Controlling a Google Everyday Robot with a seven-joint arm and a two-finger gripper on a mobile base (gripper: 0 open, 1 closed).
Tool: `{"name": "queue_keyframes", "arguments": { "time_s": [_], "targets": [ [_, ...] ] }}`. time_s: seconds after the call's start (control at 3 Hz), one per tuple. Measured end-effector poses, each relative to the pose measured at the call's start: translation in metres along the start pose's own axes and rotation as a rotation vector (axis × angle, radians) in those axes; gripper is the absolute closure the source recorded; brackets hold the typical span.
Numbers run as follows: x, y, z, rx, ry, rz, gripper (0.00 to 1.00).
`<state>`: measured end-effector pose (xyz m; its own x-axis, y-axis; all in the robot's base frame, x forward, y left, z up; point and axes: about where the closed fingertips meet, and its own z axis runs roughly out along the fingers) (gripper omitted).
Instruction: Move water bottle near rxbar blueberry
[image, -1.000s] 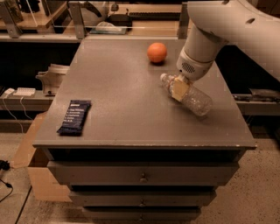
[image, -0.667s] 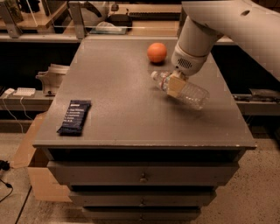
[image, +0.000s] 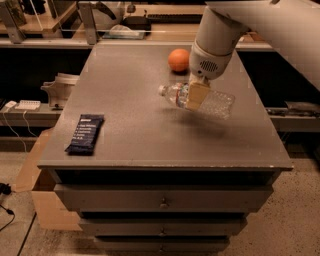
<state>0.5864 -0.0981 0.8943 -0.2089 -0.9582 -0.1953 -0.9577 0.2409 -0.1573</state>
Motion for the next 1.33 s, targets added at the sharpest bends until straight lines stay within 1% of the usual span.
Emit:
{"name": "queue_keyframes", "arguments": {
  "time_s": [0.33, 0.67, 1.0, 1.33],
  "targets": [
    [-0.002, 0.000, 0.000, 0.001, -0.001, -0.005, 1.00],
    [-0.041, 0.008, -0.001, 0.003, 0.026, -0.111, 1.00],
    [-0.102, 0.023, -0.005, 0.011, 0.058, -0.261, 1.00],
    [-0.158, 0.038, -0.002, 0.018, 0.050, -0.386, 1.00]
  ]
}}
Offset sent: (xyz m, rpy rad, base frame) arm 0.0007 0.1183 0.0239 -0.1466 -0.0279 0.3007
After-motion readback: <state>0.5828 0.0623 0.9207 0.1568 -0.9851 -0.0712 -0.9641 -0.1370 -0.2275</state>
